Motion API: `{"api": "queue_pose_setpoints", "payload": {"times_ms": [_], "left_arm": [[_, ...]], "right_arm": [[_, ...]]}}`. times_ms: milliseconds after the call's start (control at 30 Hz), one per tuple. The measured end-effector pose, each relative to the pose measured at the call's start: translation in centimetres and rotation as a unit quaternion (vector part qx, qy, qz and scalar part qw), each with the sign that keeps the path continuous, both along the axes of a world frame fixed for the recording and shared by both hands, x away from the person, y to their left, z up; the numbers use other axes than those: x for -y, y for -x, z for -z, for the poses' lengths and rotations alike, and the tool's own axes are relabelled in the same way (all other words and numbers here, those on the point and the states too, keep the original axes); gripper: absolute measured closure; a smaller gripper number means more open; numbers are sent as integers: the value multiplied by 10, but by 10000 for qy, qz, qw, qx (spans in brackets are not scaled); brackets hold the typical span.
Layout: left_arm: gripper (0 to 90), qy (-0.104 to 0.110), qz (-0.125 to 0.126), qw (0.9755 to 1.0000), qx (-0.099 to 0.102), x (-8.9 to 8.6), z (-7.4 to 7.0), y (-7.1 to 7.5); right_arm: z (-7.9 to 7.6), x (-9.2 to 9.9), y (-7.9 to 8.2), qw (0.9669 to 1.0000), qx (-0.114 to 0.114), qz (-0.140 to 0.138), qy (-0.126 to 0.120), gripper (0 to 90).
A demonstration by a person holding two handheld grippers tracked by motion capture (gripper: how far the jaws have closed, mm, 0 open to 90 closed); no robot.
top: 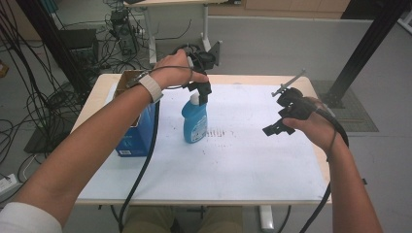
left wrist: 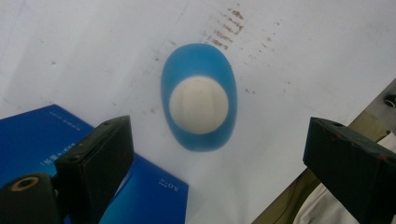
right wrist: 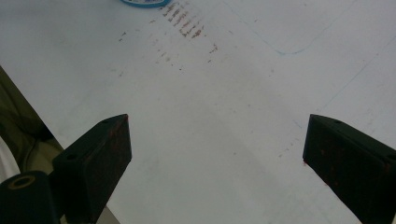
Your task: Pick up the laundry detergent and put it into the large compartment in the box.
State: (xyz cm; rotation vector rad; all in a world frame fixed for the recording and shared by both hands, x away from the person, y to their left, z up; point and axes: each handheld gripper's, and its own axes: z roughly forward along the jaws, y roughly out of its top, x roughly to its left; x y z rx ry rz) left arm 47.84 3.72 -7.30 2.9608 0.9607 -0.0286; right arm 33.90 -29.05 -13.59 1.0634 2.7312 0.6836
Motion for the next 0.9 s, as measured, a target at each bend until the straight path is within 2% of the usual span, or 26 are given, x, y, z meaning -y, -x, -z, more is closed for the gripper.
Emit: {"api": "queue_pose_setpoints", "payload": {"times_ms": [633,900], "left_arm": [[91,-111,-13,9999,-23,6,26,-5],[91,-137,-28,9999,-47,7,32,-6]], "right_arm": [[4,2,1,10000,-5,3,-21,78],[6,4,2,10000,0,14,-30,78]]}}
